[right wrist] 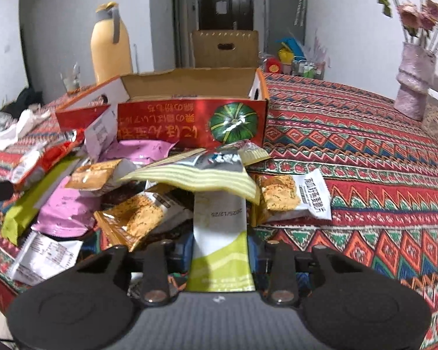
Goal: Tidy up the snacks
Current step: 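Grasp the white-and-green snack bar with the right gripper and lift it, then carry the white-and-green bar toward the box while the left gripper grasps a pumpkin cracker packet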
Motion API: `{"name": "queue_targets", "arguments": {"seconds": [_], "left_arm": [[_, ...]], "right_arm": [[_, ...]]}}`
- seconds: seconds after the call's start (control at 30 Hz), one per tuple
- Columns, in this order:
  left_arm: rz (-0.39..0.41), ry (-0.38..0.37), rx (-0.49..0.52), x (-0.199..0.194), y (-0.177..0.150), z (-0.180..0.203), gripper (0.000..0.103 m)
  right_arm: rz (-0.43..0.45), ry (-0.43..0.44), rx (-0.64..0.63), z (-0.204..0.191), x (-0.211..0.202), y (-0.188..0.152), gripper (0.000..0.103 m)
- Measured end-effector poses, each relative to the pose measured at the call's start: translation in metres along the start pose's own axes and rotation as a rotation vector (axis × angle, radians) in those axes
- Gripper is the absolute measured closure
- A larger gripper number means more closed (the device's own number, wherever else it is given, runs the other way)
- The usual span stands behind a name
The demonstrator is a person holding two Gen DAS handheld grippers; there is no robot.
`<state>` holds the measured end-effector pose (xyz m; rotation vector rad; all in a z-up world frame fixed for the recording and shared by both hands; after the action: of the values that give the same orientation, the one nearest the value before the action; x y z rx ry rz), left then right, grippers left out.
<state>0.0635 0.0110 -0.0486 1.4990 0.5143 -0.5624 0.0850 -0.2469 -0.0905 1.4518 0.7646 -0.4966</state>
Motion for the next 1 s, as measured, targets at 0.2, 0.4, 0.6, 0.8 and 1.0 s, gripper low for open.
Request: {"name": "queue_targets", "arguments": {"seconds": [0.2, 0.4, 0.6, 0.8, 1.0], "left_arm": [[-0.005, -0.003, -0.009, -0.002, -0.002, -0.002, 0.000], [0.005, -0.005, -0.018, -0.008, -0.002, -0.004, 0.000], [0.024, -0.002, -0.028, -0.017, -0.001, -0.010, 0.000], [0.050, 0.025, -0.045, -0.026, 0.005, -0.023, 0.000], [0.030, 0.093, -0.048, -0.013, 0.018, -0.046, 0.000]], "right_arm": [[0.084, 0.002, 0.061, 0.006, -0.026, -0.003, 0.069], [0.153, 0.003, 0.068, 0.001, -0.052, -0.001, 0.069], [0.238, -0.005, 0.049, -0.011, -0.086, 0.007, 0.069], [0.309, -0.027, 0.034, -0.013, -0.111, 0.018, 0.069], [0.298, -0.046, 0.039, -0.011, -0.100, 0.025, 0.069]]}}
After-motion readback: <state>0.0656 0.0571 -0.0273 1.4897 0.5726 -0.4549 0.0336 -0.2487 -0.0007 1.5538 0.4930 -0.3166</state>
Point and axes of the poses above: each gripper's, at about its wrist camera, not at the fingertips, and x roughly the way its jaws point, z to its right, y to its top, the point moved 5 cm from there along x, roughly the way its jaws point, and after that the axes turned 6 degrees about -z, right-handed, at the moved point
